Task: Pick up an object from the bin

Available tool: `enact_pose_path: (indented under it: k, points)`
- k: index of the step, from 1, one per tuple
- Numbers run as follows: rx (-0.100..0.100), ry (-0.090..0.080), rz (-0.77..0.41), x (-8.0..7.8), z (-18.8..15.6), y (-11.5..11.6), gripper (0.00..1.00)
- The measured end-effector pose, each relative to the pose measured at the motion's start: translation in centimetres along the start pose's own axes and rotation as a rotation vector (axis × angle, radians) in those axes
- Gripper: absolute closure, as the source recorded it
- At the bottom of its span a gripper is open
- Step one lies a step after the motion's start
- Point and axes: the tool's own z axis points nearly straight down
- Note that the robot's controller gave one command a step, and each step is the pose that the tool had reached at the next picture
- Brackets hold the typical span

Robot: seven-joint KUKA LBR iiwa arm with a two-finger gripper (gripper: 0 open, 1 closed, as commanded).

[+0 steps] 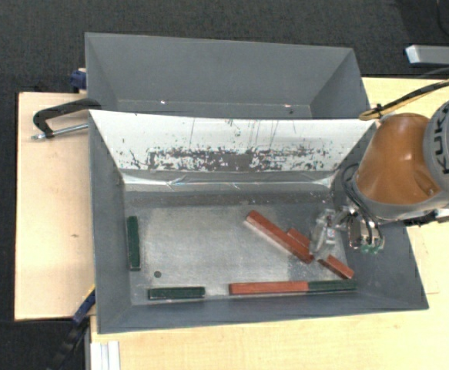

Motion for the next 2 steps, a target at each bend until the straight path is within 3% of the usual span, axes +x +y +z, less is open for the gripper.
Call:
enact_pose_path:
  k: [1,2]
  points:
    - [0.000,0.001,0.000,0.06,0.17,0.05,0.00]
    - [-0.002,0.003,0.000,0.12,0.21,0.16,1.00]
